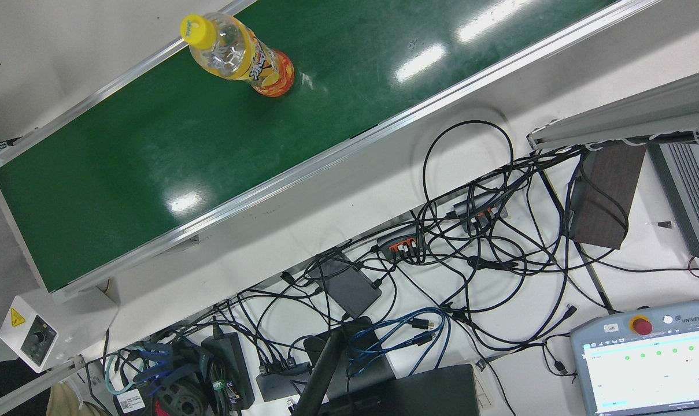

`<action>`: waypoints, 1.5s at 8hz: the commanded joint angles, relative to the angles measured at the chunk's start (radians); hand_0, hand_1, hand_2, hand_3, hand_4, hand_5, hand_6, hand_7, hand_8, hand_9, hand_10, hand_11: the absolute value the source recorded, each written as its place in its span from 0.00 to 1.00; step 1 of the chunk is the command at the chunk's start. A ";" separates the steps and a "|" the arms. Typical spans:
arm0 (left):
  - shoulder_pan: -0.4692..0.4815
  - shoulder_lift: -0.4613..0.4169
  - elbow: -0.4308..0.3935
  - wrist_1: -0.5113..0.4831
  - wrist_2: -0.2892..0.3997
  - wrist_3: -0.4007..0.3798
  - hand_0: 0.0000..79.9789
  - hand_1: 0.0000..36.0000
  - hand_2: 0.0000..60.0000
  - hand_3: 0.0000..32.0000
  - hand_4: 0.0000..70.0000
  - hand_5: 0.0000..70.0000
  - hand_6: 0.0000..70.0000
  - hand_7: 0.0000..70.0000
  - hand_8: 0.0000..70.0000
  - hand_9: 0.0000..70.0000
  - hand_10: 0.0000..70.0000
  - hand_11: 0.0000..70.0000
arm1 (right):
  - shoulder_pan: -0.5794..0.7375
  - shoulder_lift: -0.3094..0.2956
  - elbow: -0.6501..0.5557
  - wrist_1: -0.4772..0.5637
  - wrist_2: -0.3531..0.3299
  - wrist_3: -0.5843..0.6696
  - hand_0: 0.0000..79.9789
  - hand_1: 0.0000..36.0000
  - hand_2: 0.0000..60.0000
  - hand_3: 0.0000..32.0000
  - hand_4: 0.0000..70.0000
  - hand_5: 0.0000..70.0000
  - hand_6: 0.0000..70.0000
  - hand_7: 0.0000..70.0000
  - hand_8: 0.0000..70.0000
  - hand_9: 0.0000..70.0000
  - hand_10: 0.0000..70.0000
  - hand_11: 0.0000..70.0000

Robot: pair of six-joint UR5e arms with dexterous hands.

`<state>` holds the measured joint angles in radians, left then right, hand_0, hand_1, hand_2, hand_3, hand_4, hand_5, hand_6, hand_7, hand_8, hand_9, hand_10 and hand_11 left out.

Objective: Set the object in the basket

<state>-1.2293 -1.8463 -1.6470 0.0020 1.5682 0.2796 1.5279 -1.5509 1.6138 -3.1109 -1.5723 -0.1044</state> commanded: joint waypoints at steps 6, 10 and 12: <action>0.081 -0.097 0.091 0.033 -0.019 -0.003 0.74 0.27 0.00 0.00 0.00 0.02 0.00 0.00 0.00 0.00 0.00 0.00 | 0.000 0.000 0.000 -0.002 0.000 0.000 0.00 0.00 0.00 0.00 0.00 0.00 0.00 0.00 0.00 0.00 0.00 0.00; 0.094 -0.097 0.070 0.024 -0.097 -0.004 0.74 0.28 0.00 0.01 0.00 0.00 0.00 0.00 0.00 0.00 0.00 0.00 | 0.000 0.000 0.002 0.000 0.000 0.000 0.00 0.00 0.00 0.00 0.00 0.00 0.00 0.00 0.00 0.00 0.00 0.00; 0.175 -0.073 0.069 -0.016 -0.258 -0.013 0.74 0.27 0.00 0.04 0.00 0.00 0.00 0.00 0.00 0.00 0.00 0.00 | 0.000 0.000 0.000 0.000 0.000 0.000 0.00 0.00 0.00 0.00 0.00 0.00 0.00 0.00 0.00 0.00 0.00 0.00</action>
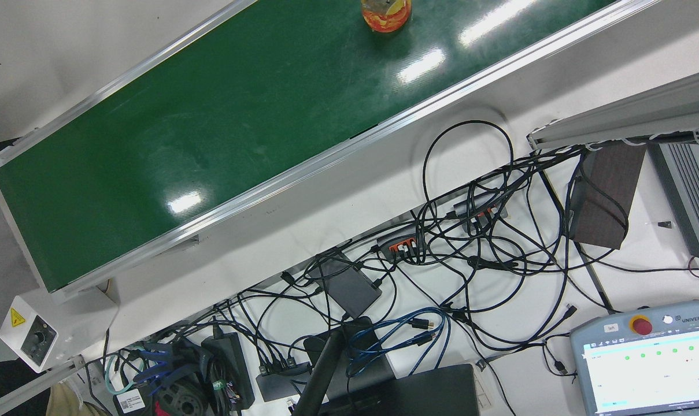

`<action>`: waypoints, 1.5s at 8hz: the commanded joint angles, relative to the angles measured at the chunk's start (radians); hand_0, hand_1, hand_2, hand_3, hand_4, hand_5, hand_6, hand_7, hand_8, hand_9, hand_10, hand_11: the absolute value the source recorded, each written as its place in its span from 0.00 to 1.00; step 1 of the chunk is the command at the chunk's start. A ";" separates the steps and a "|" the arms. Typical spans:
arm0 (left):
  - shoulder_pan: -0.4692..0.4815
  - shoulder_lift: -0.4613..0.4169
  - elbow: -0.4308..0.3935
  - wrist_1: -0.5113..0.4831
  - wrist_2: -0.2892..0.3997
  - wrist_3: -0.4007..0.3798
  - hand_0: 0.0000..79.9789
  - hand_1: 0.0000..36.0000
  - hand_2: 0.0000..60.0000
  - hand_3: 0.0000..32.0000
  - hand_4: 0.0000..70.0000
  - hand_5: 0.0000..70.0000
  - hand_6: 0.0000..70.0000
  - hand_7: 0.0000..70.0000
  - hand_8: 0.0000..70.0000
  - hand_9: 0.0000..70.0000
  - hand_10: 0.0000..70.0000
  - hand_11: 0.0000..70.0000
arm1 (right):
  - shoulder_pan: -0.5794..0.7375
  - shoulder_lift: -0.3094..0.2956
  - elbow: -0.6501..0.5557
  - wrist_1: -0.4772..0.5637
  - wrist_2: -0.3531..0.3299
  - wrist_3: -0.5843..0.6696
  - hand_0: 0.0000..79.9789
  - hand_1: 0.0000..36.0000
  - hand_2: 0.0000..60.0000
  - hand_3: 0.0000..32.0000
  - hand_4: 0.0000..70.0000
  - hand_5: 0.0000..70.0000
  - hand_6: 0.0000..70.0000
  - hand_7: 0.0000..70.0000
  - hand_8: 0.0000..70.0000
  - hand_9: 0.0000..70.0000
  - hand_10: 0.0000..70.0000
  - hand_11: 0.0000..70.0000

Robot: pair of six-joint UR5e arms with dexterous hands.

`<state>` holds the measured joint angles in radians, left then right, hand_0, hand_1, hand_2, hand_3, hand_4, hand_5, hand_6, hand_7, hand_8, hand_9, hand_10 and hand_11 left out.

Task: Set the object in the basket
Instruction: 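Move the open left hand over the conveyor toward the approaching bottle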

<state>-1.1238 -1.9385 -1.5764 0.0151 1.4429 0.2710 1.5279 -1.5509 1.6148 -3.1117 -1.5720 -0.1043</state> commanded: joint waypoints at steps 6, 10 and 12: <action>0.113 0.006 -0.112 0.166 -0.134 0.002 0.80 0.33 0.00 0.00 0.00 0.02 0.00 0.00 0.00 0.00 0.00 0.00 | 0.000 0.000 0.000 0.001 0.000 0.000 0.00 0.00 0.00 0.00 0.00 0.00 0.00 0.00 0.00 0.00 0.00 0.00; 0.163 -0.030 -0.094 0.079 -0.133 -0.001 0.80 0.34 0.00 0.00 0.00 0.06 0.00 0.00 0.00 0.00 0.00 0.00 | 0.000 0.000 0.000 0.001 0.000 0.000 0.00 0.00 0.00 0.00 0.00 0.00 0.00 0.00 0.00 0.00 0.00 0.00; 0.164 -0.094 -0.009 0.040 -0.086 -0.003 0.79 0.33 0.00 0.00 0.00 0.09 0.00 0.00 0.00 0.00 0.00 0.00 | 0.000 0.000 0.000 0.001 0.000 0.000 0.00 0.00 0.00 0.00 0.00 0.00 0.00 0.00 0.00 0.00 0.00 0.00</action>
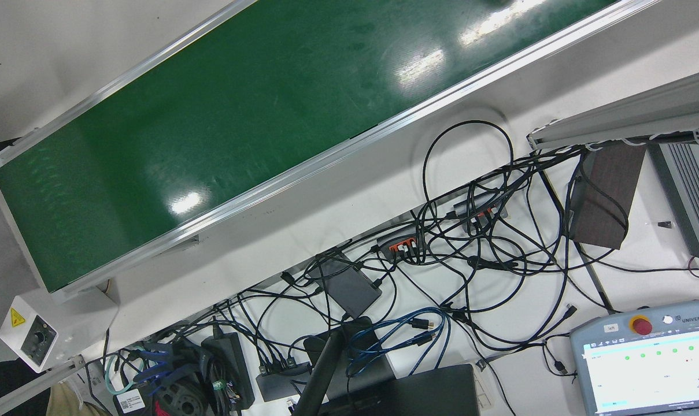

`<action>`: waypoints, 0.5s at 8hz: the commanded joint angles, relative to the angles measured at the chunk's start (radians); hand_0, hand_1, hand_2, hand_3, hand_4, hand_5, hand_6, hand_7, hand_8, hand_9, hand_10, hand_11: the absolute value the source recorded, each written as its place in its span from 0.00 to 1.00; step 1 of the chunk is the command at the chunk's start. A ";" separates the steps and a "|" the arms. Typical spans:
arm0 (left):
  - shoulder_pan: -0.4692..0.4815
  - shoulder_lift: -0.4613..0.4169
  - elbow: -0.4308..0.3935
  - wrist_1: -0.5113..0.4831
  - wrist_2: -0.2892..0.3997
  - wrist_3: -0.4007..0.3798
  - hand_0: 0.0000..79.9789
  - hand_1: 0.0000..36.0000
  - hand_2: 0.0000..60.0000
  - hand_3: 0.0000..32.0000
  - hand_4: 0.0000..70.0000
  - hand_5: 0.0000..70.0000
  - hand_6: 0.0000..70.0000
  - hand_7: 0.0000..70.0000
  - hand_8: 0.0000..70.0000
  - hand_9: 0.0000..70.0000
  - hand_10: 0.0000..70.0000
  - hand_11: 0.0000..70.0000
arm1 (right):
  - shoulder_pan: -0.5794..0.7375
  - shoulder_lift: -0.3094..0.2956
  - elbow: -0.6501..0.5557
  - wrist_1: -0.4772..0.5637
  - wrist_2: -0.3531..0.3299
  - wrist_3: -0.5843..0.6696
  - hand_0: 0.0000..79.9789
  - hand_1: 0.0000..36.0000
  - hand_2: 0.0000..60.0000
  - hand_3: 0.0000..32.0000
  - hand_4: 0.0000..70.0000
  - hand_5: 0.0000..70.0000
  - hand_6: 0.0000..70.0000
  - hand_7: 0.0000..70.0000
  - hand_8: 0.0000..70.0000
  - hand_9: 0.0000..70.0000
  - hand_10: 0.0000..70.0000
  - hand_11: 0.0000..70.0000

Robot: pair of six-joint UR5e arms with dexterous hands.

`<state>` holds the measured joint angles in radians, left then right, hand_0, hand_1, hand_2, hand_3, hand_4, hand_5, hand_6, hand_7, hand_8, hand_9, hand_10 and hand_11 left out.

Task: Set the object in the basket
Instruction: 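Move the open left hand over the conveyor toward the approaching bottle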

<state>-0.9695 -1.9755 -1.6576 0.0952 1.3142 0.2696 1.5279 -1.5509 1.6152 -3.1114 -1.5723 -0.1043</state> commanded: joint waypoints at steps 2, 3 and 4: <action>0.009 -0.082 0.090 -0.040 0.069 -0.001 0.79 0.33 0.00 0.00 0.00 0.12 0.00 0.00 0.00 0.00 0.00 0.00 | 0.000 0.000 0.000 -0.001 0.000 0.000 0.00 0.00 0.00 0.00 0.00 0.00 0.00 0.00 0.00 0.00 0.00 0.00; 0.009 -0.095 0.091 -0.035 0.083 -0.001 0.79 0.33 0.00 0.00 0.00 0.12 0.00 0.00 0.00 0.00 0.00 0.00 | 0.000 0.000 0.000 0.000 0.000 0.000 0.00 0.00 0.00 0.00 0.00 0.00 0.00 0.00 0.00 0.00 0.00 0.00; 0.009 -0.100 0.093 -0.034 0.083 -0.001 0.80 0.34 0.00 0.00 0.00 0.15 0.00 0.00 0.00 0.00 0.00 0.00 | 0.000 0.000 0.000 0.000 0.000 0.000 0.00 0.00 0.00 0.00 0.00 0.00 0.00 0.00 0.00 0.00 0.00 0.00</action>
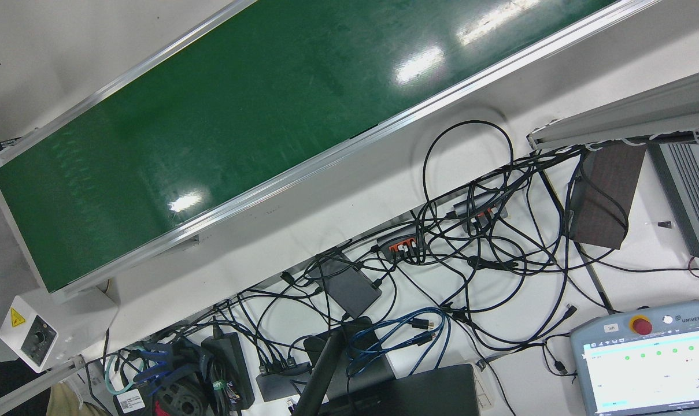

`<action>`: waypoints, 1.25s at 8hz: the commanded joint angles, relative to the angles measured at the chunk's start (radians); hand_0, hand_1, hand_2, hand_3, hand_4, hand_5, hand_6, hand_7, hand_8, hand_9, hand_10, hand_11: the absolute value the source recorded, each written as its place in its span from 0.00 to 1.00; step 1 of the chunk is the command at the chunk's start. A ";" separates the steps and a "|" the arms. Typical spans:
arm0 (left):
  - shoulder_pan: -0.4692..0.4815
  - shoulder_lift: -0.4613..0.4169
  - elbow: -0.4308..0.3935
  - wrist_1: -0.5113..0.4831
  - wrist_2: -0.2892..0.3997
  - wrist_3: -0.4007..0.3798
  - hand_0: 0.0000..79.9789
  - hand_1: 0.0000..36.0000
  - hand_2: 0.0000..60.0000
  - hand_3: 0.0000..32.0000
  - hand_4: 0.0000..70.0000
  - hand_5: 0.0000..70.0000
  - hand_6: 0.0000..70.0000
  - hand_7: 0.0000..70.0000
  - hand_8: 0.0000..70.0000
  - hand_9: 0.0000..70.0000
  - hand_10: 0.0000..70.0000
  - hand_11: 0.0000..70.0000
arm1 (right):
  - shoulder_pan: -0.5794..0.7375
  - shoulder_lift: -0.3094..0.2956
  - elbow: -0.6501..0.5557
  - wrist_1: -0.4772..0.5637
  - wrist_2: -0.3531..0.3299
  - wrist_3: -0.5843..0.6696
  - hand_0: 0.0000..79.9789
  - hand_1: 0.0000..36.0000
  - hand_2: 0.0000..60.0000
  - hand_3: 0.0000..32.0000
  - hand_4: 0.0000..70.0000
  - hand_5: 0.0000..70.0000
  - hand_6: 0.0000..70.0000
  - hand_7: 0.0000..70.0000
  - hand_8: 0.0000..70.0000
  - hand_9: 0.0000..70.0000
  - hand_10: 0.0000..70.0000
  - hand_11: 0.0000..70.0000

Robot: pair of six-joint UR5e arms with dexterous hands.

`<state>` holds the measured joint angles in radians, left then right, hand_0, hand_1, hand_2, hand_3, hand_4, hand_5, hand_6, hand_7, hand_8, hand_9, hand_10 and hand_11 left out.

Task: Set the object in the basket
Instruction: 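Move the open left hand over the conveyor toward the approaching bottle, then close the left hand around the bottle and lift it off the belt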

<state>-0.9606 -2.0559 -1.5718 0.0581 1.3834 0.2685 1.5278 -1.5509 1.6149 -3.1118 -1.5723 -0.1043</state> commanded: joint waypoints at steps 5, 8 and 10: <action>0.002 -0.046 0.001 0.003 0.039 0.000 0.80 0.35 0.00 0.00 0.00 0.17 0.00 0.00 0.00 0.00 0.00 0.00 | 0.000 0.000 -0.001 -0.001 0.000 0.000 0.00 0.00 0.00 0.00 0.00 0.00 0.00 0.00 0.00 0.00 0.00 0.00; 0.007 -0.047 0.003 0.006 0.052 0.000 0.81 0.34 0.00 0.00 0.00 0.18 0.00 0.00 0.00 0.00 0.00 0.00 | 0.000 0.000 -0.001 0.001 0.000 0.000 0.00 0.00 0.00 0.00 0.00 0.00 0.00 0.00 0.00 0.00 0.00 0.00; -0.001 -0.038 -0.005 0.022 0.019 -0.008 0.86 0.35 0.00 0.00 0.00 0.25 0.00 0.00 0.00 0.00 0.00 0.00 | 0.000 0.000 -0.001 -0.001 0.000 0.000 0.00 0.00 0.00 0.00 0.00 0.00 0.00 0.00 0.00 0.00 0.00 0.00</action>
<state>-0.9564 -2.0995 -1.5721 0.0697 1.4276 0.2673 1.5278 -1.5509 1.6139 -3.1119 -1.5723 -0.1044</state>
